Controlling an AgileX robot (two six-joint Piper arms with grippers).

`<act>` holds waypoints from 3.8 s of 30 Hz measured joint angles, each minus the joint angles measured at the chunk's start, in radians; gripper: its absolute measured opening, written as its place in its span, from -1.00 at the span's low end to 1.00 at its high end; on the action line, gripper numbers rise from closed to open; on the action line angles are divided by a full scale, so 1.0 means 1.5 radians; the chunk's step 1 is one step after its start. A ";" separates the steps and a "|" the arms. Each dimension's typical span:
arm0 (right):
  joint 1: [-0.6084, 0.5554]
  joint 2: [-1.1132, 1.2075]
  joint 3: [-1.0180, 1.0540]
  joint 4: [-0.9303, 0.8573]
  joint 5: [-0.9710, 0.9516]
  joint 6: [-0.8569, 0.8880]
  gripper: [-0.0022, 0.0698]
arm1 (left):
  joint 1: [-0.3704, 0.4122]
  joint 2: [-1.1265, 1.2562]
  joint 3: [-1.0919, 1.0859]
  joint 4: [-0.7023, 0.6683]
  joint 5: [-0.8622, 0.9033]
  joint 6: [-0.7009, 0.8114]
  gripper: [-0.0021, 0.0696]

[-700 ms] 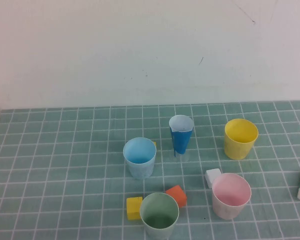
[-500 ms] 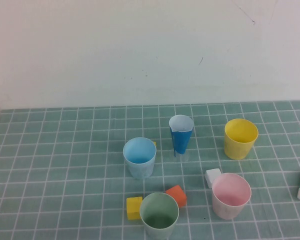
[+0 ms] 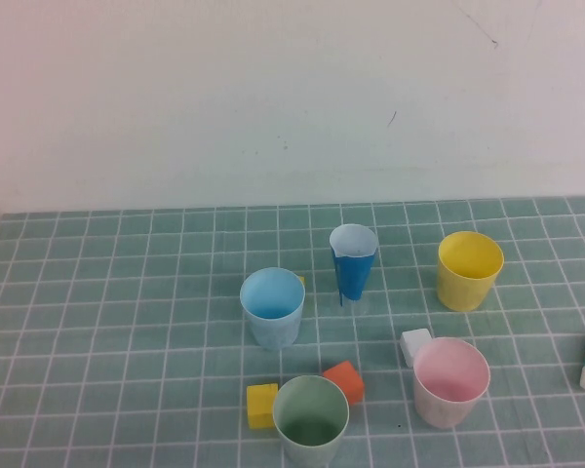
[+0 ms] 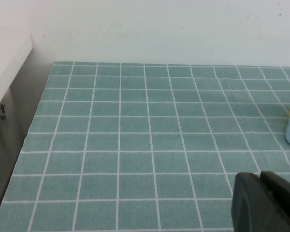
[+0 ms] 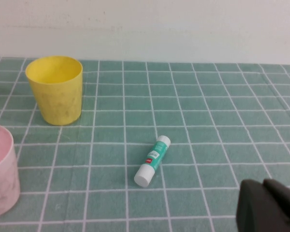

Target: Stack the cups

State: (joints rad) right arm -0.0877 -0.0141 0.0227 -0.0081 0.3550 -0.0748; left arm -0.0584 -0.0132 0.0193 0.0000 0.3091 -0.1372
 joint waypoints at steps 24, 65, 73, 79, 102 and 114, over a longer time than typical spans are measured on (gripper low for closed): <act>0.000 0.000 0.004 -0.001 -0.085 0.000 -0.94 | 0.000 0.000 0.000 0.026 -0.013 0.002 -0.95; 0.000 0.106 -0.258 0.018 -0.151 -0.113 -0.95 | 0.000 0.180 -0.251 -0.011 -0.163 0.021 -0.95; 0.000 0.277 -0.308 0.030 -0.007 -0.131 -0.95 | 0.000 0.361 -0.334 -0.091 -0.098 -0.012 -0.95; 0.000 0.345 -0.308 0.030 0.014 -0.134 -0.95 | -0.003 0.462 -0.337 -0.204 -0.094 -0.020 -0.95; 0.046 0.509 -0.308 0.256 0.122 -0.456 -0.95 | -0.117 1.009 -0.718 -0.333 0.199 0.242 -0.95; 0.046 0.601 -0.308 0.491 0.124 -0.709 -0.95 | -0.225 1.251 -0.958 -0.073 0.235 0.023 -0.31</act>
State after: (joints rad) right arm -0.0181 0.8873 -0.4399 0.7278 0.5404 -1.1390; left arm -0.3960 1.8632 -1.4184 -0.1090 0.6621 -0.1020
